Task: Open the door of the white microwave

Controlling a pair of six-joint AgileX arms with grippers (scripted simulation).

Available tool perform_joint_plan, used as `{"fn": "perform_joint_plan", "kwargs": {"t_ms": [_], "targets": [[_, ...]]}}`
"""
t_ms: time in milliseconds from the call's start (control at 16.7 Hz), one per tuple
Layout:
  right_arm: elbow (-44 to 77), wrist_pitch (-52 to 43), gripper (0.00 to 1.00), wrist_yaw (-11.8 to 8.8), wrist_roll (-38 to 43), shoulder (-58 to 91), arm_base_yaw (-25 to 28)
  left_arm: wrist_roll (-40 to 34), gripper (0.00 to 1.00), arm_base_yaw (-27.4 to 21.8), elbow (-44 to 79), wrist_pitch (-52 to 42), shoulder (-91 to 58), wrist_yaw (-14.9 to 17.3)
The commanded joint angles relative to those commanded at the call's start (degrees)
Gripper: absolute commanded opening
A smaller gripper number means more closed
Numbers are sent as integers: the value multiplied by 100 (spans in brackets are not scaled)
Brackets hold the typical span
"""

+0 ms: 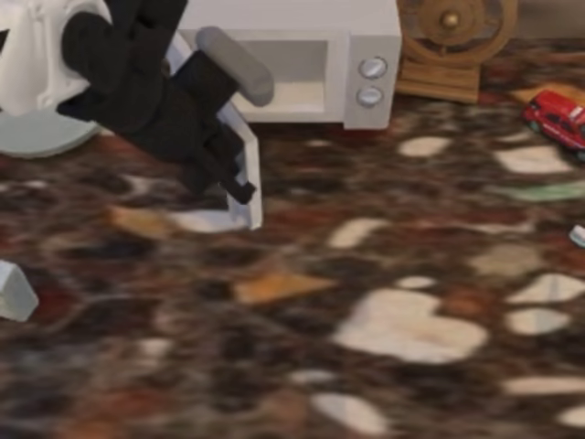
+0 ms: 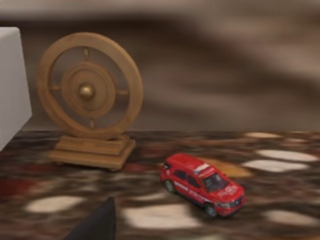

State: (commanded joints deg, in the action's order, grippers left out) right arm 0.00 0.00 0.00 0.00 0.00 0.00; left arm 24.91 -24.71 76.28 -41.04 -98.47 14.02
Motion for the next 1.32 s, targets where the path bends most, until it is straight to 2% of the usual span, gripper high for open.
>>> {"fn": "perform_joint_plan", "kwargs": {"t_ms": [360, 1320], "targets": [[0, 0, 100, 0, 0, 0, 0, 817, 0, 342, -60, -203, 116, 371], [0, 0, 100, 0, 0, 0, 0, 851, 0, 356, -72, -219, 114, 382]]}}
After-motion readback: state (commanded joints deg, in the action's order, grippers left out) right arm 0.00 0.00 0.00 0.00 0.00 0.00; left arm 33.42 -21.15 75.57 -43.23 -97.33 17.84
